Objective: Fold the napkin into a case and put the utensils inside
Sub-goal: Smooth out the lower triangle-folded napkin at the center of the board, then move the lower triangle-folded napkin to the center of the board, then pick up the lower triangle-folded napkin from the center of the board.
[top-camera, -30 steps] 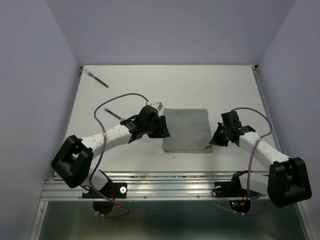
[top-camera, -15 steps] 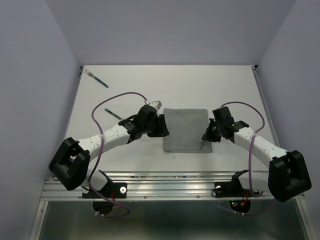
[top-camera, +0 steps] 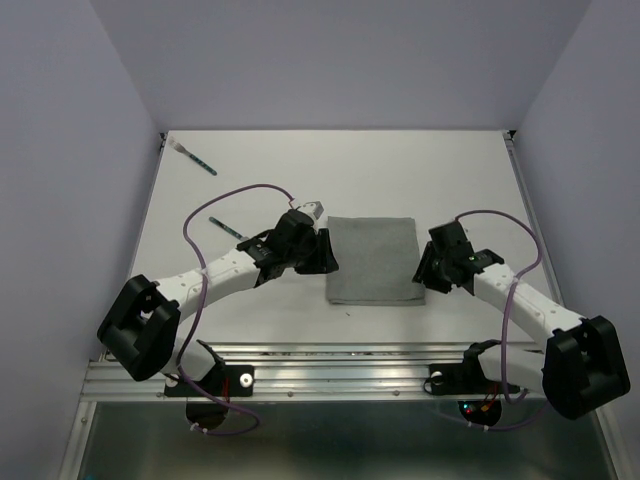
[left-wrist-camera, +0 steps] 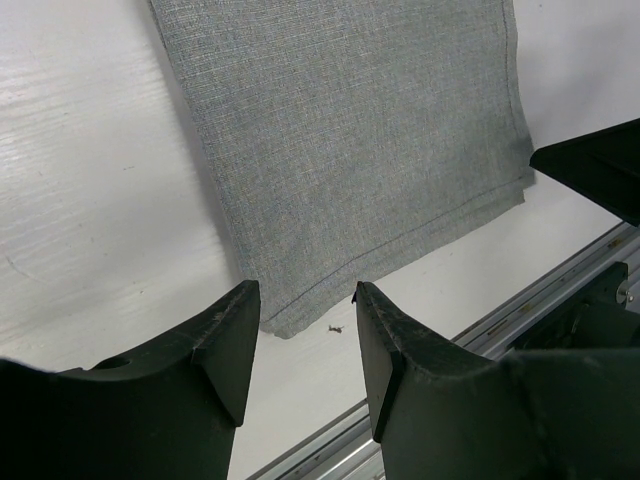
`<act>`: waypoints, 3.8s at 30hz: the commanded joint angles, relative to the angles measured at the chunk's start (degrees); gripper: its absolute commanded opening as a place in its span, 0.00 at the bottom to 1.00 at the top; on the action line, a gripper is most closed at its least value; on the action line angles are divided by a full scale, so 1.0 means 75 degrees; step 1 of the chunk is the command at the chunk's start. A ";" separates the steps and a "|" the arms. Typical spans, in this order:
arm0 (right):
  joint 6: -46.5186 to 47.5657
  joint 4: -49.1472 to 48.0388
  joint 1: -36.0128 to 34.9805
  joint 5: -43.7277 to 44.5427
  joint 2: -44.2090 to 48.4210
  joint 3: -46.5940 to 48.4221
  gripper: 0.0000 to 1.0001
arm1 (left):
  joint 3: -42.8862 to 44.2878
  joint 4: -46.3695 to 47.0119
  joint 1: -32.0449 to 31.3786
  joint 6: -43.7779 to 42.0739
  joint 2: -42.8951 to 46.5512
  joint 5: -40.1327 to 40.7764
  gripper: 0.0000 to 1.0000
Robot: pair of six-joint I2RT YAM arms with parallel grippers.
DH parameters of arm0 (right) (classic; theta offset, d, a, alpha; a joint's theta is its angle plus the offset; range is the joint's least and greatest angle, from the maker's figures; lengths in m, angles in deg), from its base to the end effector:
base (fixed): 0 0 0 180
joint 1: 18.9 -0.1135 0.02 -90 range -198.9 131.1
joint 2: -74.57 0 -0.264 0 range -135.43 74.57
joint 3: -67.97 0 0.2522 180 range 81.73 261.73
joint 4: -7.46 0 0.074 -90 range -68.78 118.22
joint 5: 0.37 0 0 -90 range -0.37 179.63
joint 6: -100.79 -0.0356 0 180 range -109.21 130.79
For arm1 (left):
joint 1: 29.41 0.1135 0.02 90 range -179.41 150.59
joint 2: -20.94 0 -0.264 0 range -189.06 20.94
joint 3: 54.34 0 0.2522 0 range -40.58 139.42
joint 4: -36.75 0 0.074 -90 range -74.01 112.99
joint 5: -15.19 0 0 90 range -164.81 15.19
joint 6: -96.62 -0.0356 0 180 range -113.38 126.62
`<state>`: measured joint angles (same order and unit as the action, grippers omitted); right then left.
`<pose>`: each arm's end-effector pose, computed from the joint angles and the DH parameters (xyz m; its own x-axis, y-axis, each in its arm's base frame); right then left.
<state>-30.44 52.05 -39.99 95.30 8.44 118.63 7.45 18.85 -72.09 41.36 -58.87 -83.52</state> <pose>0.1980 0.0726 0.1928 -0.8137 0.3891 -0.4318 0.2982 0.9171 0.2646 0.2180 -0.2084 0.2313 -0.7876 -0.0399 -0.6149 0.3790 0.7555 -0.5345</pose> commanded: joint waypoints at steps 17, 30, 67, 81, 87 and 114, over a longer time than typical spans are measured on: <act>0.1525 -0.1192 0.0994 0.0147 -0.3533 0.3387 0.50 | 0.3813 -0.0690 -0.0005 -0.0062 -0.2669 -0.0244 0.53; 0.1795 -0.1392 0.1217 -0.0698 -0.4589 0.4489 0.41 | 0.6543 -0.0092 0.0018 0.0793 -0.5540 -0.1475 0.41; 0.1654 -0.1474 0.1721 -0.0896 -0.3443 0.2780 0.58 | 0.6185 -0.0807 0.0241 -0.0062 -0.4899 -0.0269 0.41; 0.0552 -0.2247 0.1405 -0.1893 -0.1331 -0.0666 0.38 | 0.5057 -0.1205 0.0253 -0.0366 -0.3328 0.0294 0.46; 0.0237 -0.2364 0.0716 -0.1975 -0.1039 -0.1088 0.33 | 0.4729 -0.1357 0.0241 -0.0367 -0.3023 0.0586 0.50; 0.1021 -0.1051 0.3160 -0.1526 -0.0756 0.0668 0.78 | 0.7036 -0.2342 -0.1188 -0.1713 -0.4966 0.2941 0.84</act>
<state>-27.01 44.83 -21.06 88.83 6.28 120.21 55.73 1.69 -78.71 32.29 -94.26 -65.48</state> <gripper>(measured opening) 0.777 0.836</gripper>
